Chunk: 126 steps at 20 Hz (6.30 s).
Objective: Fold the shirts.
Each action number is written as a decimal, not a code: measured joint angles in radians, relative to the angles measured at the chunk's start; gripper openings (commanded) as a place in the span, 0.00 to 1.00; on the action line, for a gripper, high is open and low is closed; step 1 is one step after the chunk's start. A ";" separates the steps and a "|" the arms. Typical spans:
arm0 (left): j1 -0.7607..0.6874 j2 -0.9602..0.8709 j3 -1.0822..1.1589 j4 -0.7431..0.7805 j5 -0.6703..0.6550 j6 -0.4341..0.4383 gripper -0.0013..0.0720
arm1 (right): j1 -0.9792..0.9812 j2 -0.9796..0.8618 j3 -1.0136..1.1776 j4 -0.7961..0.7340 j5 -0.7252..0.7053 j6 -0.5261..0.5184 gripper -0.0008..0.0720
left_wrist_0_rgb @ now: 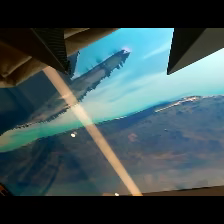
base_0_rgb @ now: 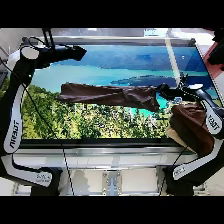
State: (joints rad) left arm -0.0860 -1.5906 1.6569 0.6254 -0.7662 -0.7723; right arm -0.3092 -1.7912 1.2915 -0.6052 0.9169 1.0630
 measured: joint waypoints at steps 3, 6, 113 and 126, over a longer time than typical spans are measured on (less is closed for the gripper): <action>-0.035 0.000 0.000 0.002 -0.024 0.039 0.95 | 0.003 -0.046 0.039 0.005 0.042 -0.007 0.87; -0.053 0.000 0.000 0.008 -0.036 0.052 0.95 | 0.017 -0.078 0.055 0.012 0.089 -0.011 0.87; -0.064 -0.148 0.285 0.618 -0.401 -0.619 0.45 | 0.082 0.220 0.399 -0.279 0.523 0.303 0.04; -0.064 -0.148 0.285 0.603 -0.415 -0.619 0.45 | -0.541 0.639 0.374 -0.818 0.882 0.475 0.04</action>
State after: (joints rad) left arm -0.1501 -1.7386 1.9423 1.2289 -1.1809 -1.3914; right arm -0.8501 -1.1519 1.6657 -1.4235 1.7992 1.5383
